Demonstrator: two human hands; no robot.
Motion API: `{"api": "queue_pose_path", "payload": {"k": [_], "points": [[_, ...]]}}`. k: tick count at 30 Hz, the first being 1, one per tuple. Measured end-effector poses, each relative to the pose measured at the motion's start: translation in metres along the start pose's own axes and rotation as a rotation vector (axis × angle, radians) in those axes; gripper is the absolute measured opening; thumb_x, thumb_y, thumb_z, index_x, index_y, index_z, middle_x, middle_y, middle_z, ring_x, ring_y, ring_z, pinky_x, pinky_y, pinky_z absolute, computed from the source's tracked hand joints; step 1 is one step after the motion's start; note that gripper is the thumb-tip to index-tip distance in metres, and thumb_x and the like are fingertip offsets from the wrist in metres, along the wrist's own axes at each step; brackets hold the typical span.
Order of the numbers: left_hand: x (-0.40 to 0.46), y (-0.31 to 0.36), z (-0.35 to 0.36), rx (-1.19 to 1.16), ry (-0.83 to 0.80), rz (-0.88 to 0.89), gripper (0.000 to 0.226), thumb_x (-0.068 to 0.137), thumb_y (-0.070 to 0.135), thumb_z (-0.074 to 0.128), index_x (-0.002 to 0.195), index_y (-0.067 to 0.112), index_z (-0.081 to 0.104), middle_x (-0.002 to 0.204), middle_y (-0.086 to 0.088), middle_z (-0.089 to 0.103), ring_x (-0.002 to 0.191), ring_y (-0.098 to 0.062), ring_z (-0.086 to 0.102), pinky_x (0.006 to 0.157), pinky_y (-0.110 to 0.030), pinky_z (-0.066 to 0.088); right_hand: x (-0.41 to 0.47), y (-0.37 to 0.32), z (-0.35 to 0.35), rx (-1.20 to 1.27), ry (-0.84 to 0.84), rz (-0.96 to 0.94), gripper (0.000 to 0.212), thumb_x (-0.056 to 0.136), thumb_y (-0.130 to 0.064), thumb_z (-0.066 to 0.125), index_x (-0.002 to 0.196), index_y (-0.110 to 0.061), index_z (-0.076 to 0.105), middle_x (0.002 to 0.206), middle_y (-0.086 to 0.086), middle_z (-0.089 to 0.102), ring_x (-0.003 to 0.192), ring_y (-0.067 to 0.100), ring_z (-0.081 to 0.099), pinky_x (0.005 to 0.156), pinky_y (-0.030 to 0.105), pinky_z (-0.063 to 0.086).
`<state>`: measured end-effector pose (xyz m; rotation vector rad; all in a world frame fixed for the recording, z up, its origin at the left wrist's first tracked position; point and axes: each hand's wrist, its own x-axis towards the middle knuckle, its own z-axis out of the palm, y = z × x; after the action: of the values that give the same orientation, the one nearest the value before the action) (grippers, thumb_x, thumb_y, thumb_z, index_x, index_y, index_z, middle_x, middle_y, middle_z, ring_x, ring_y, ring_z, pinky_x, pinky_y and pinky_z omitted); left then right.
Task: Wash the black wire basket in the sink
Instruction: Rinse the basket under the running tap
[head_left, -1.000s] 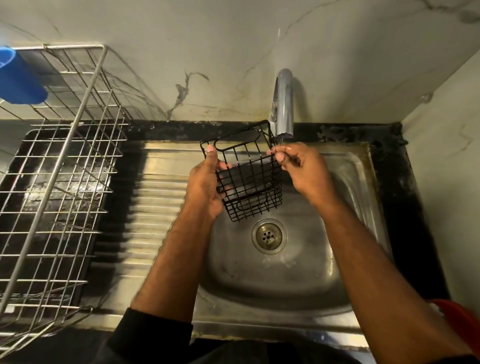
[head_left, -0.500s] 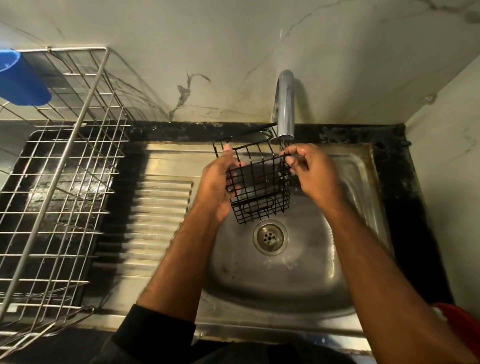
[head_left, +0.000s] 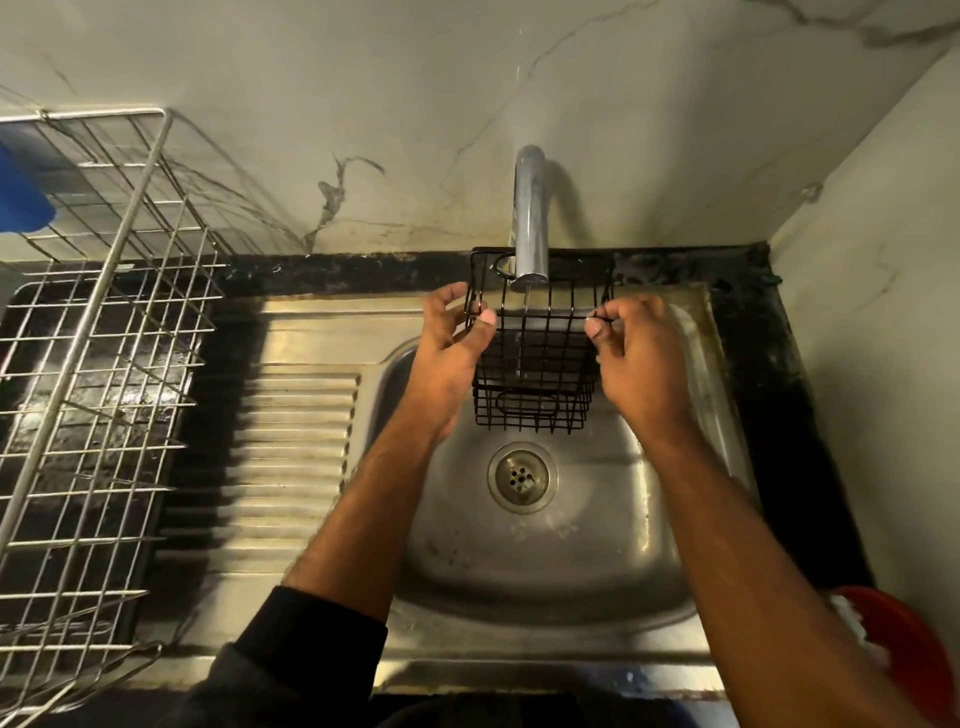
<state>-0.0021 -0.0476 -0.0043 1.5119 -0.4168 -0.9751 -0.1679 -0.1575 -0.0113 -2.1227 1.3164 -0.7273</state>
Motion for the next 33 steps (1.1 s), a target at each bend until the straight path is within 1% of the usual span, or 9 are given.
{"api": "queue_pose_path", "payload": {"k": [3, 6, 9, 12, 15, 18, 21, 25, 33], "points": [[-0.001, -0.008, -0.001, 0.008, -0.016, 0.023, 0.045, 0.096, 0.012, 0.067, 0.126, 0.041, 0.051, 0.139, 0.001, 0.061, 0.118, -0.013, 0.059, 0.101, -0.037, 0.047, 0.001, 0.002, 0.007, 0.108, 0.03, 0.054, 0.011, 0.095, -0.019, 0.065, 0.104, -0.014, 0.065, 0.116, 0.006, 0.058, 0.091, 0.021, 0.066, 0.073, 0.04, 0.062], [-0.002, -0.01, -0.003, -0.025, -0.004, 0.031, 0.051, 0.097, 0.0, 0.062, 0.128, 0.039, 0.052, 0.14, 0.001, 0.06, 0.12, -0.013, 0.059, 0.104, -0.033, 0.05, 0.002, 0.003, 0.014, 0.157, -0.004, 0.093, 0.011, 0.094, -0.018, 0.066, 0.105, -0.017, 0.065, 0.115, 0.009, 0.063, 0.095, 0.021, 0.067, 0.077, 0.041, 0.062], [-0.004, -0.007, -0.005, -0.025, -0.008, 0.044, 0.056, 0.098, -0.008, 0.056, 0.135, 0.034, 0.048, 0.143, 0.0, 0.058, 0.114, -0.005, 0.059, 0.089, -0.017, 0.052, 0.002, 0.003, 0.019, 0.212, 0.0, 0.117, 0.01, 0.094, -0.017, 0.066, 0.104, -0.018, 0.065, 0.114, 0.008, 0.062, 0.095, 0.021, 0.067, 0.079, 0.042, 0.062], [-0.006, -0.004, -0.009, -0.023, -0.001, 0.042, 0.062, 0.098, -0.014, 0.051, 0.14, 0.032, 0.045, 0.138, 0.007, 0.058, 0.108, 0.002, 0.062, 0.083, -0.012, 0.052, 0.002, -0.001, 0.022, 0.243, -0.002, 0.115, 0.008, 0.094, -0.025, 0.065, 0.102, -0.023, 0.065, 0.11, 0.005, 0.064, 0.094, 0.019, 0.068, 0.078, 0.043, 0.061], [-0.006, -0.002, -0.013, -0.027, 0.016, 0.046, 0.066, 0.097, -0.015, 0.049, 0.145, 0.031, 0.043, 0.141, 0.009, 0.057, 0.115, -0.001, 0.061, 0.095, -0.02, 0.053, 0.005, -0.009, 0.025, 0.229, -0.013, 0.097, 0.014, 0.094, -0.028, 0.065, 0.105, -0.021, 0.066, 0.11, 0.004, 0.065, 0.095, 0.018, 0.067, 0.079, 0.042, 0.061], [-0.004, -0.002, -0.017, -0.051, 0.059, 0.037, 0.065, 0.098, -0.011, 0.053, 0.144, 0.034, 0.045, 0.15, 0.003, 0.053, 0.13, -0.014, 0.056, 0.116, -0.041, 0.043, 0.01, -0.016, 0.028, 0.237, -0.031, 0.076, 0.013, 0.094, -0.031, 0.064, 0.104, -0.024, 0.065, 0.108, 0.003, 0.064, 0.095, 0.017, 0.067, 0.079, 0.041, 0.061], [-0.001, -0.005, -0.023, -0.083, 0.094, 0.02, 0.065, 0.097, -0.007, 0.057, 0.147, 0.034, 0.045, 0.152, 0.002, 0.053, 0.137, -0.018, 0.053, 0.119, -0.05, 0.038, 0.014, -0.021, 0.029, 0.228, -0.039, 0.059, 0.01, 0.094, -0.029, 0.065, 0.102, -0.023, 0.065, 0.108, 0.001, 0.061, 0.095, 0.017, 0.066, 0.079, 0.041, 0.061], [-0.001, -0.002, -0.028, -0.185, 0.144, -0.01, 0.07, 0.096, -0.005, 0.06, 0.153, 0.027, 0.036, 0.149, -0.002, 0.056, 0.133, -0.022, 0.058, 0.119, -0.05, 0.038, 0.015, -0.025, 0.032, 0.242, -0.049, 0.037, 0.008, 0.094, -0.027, 0.065, 0.101, -0.021, 0.066, 0.107, 0.001, 0.058, 0.095, 0.017, 0.064, 0.079, 0.041, 0.061], [-0.007, 0.006, -0.043, -0.305, 0.176, 0.024, 0.058, 0.099, -0.005, 0.052, 0.15, 0.021, 0.042, 0.146, -0.011, 0.057, 0.119, -0.023, 0.06, 0.106, -0.041, 0.048, 0.017, -0.042, 0.035, 0.298, -0.104, -0.004, 0.004, 0.093, -0.027, 0.068, 0.097, -0.024, 0.066, 0.101, -0.004, 0.059, 0.092, 0.014, 0.066, 0.077, 0.04, 0.062]]}}
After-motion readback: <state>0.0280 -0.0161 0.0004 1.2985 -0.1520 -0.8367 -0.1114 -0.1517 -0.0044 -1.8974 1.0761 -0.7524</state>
